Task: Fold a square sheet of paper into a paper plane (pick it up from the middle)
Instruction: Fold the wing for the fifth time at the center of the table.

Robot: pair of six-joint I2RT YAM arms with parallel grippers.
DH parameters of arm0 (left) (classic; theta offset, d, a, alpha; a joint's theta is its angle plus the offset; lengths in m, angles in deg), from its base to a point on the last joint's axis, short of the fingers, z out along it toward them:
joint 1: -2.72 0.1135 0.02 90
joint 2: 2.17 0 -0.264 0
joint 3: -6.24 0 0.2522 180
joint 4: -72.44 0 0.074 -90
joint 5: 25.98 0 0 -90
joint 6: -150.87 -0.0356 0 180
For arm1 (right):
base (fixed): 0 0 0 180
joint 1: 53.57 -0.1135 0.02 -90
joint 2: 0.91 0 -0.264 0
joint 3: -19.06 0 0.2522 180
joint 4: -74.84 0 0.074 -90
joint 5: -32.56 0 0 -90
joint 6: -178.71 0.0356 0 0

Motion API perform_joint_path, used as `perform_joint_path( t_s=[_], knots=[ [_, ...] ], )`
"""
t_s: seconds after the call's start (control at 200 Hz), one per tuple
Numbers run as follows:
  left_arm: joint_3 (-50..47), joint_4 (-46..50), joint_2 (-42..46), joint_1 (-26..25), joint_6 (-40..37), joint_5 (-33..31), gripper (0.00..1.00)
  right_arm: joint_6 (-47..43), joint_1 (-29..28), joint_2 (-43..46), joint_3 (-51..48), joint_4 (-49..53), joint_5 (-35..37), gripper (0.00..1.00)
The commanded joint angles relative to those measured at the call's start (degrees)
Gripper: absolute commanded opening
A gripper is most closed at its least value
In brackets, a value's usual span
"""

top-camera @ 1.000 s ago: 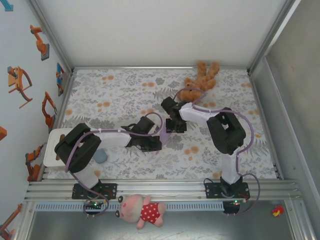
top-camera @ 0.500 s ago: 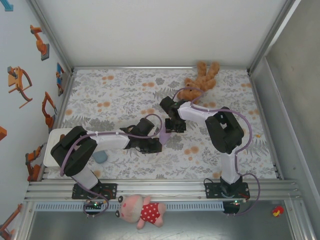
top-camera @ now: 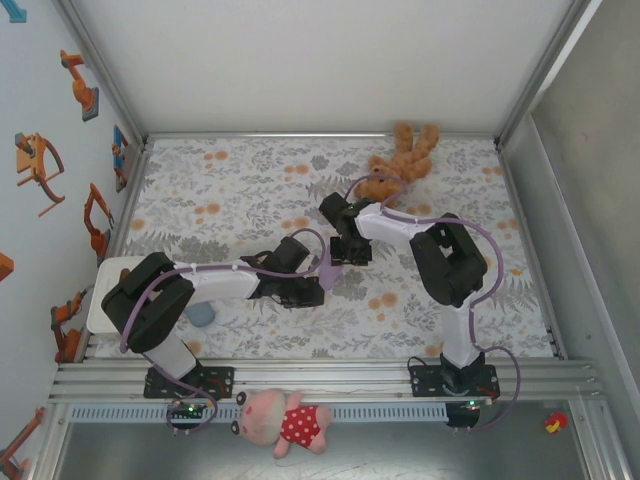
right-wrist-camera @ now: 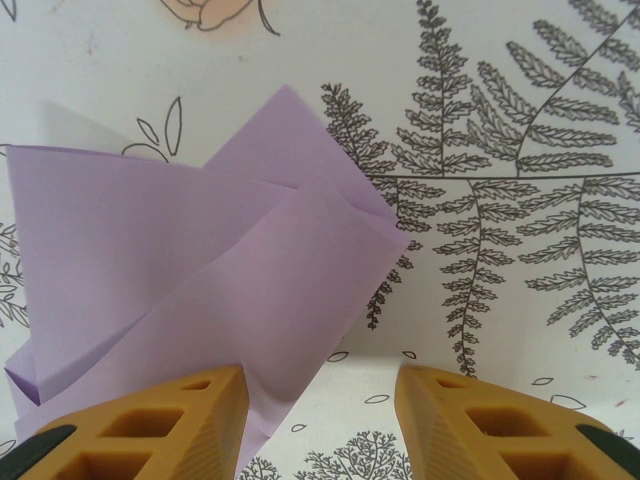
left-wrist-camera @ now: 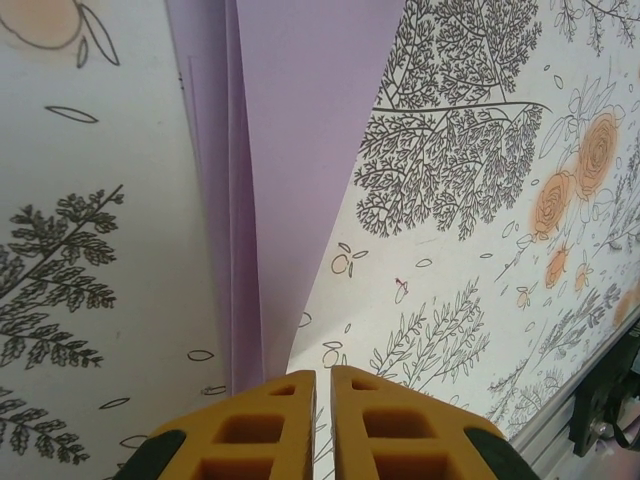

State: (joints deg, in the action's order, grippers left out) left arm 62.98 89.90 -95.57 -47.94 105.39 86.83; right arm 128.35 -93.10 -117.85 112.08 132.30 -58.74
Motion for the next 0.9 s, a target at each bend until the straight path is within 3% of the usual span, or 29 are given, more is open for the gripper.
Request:
perform_joint_path(
  t_s=[0.0, 0.896],
  knots=[
    [-0.62, 1.34, -0.11, -0.32, 0.05, -1.21, 0.10, 0.88, -1.07, -12.26, -5.17, -7.94, -2.30, 0.46],
    [-3.95, 2.00, -2.22, -0.32, 2.15, -1.41, 0.06, 0.86, -1.08, -13.28, -5.09, -7.15, -1.46, 0.46]
  ],
)
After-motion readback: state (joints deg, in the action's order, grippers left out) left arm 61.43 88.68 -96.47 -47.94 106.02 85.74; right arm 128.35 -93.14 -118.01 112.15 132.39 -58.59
